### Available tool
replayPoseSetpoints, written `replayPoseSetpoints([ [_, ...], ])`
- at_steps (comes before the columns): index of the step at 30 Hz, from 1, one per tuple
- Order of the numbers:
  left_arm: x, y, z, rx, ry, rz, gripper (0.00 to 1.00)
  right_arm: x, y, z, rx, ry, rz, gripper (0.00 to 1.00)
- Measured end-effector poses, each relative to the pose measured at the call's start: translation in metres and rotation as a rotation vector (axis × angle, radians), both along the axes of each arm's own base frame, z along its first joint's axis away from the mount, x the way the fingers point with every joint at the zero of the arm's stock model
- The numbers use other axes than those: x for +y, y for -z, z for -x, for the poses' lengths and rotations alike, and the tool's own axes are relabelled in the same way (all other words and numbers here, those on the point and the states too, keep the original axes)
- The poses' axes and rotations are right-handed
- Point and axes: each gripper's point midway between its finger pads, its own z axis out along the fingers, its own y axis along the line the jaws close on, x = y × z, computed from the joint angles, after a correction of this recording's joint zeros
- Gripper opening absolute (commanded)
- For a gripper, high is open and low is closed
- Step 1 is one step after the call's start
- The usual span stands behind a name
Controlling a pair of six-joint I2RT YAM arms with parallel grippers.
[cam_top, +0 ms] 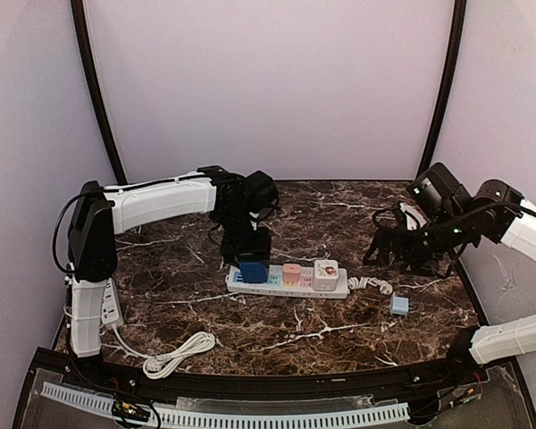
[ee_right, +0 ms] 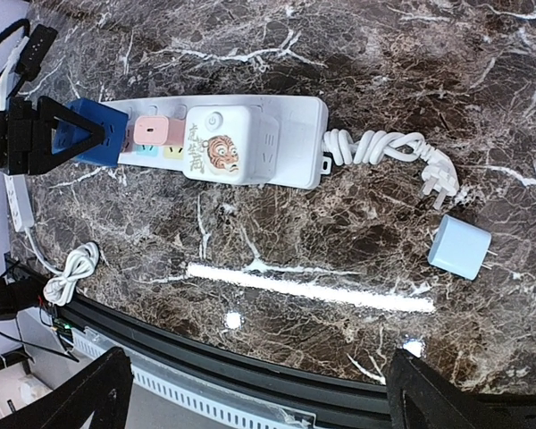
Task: Insert the plug
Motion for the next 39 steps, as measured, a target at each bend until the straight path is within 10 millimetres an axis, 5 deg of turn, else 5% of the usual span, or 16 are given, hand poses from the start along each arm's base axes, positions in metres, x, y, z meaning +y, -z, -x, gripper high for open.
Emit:
replayPoseSetpoints([
  [39, 0.002, 0.006, -0.007, 0.009, 0.002, -0.030, 0.01, 0.007, 0.010, -0.006, 0.015, -0.030, 0.031, 0.99],
])
